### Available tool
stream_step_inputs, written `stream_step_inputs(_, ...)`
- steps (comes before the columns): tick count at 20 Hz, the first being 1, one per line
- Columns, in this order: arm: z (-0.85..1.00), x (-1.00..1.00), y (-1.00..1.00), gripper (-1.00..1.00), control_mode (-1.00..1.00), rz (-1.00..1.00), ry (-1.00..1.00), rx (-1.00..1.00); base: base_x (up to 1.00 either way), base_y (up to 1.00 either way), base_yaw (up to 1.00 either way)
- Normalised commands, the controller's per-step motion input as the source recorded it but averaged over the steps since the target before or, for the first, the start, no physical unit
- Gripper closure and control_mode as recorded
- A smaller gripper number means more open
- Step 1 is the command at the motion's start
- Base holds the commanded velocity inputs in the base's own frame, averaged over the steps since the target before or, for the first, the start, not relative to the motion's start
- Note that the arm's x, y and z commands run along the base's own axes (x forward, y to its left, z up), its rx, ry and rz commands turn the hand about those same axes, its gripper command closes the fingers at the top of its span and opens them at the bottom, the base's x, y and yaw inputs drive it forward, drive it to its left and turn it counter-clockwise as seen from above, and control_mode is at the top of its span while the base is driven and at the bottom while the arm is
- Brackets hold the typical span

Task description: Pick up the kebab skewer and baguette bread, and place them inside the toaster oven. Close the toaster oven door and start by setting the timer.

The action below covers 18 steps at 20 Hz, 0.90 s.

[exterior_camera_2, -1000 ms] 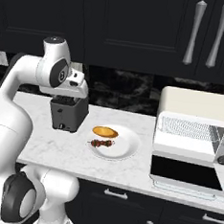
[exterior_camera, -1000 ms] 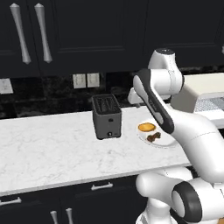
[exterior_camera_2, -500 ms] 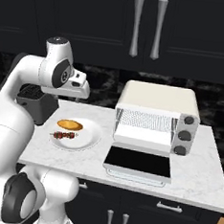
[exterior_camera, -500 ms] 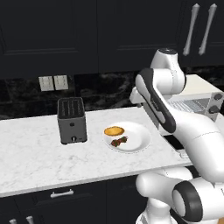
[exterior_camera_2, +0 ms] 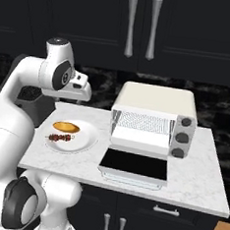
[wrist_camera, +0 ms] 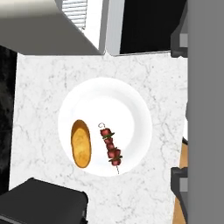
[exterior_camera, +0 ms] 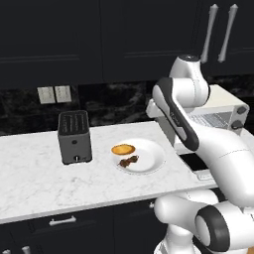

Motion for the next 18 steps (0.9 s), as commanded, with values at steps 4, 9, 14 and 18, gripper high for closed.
stream_step_inputs(4, 0.00, 0.00, 0.00, -1.00, 1.00, 0.00, 0.00, 0.00, 0.00, -0.36, -0.04)
stream_step_inputs(9, 0.00, 0.00, 0.00, -1.00, 1.00, 0.00, 0.00, 0.00, 0.00, 0.00, 0.00)
stream_step_inputs(14, 0.00, 0.00, 0.00, -1.00, 1.00, 0.00, 0.00, 0.00, 0.00, 0.00, 0.00)
stream_step_inputs(18, 0.00, 0.00, 0.00, -1.00, 1.00, 0.00, 0.00, 0.00, 0.00, 0.00, 0.00)
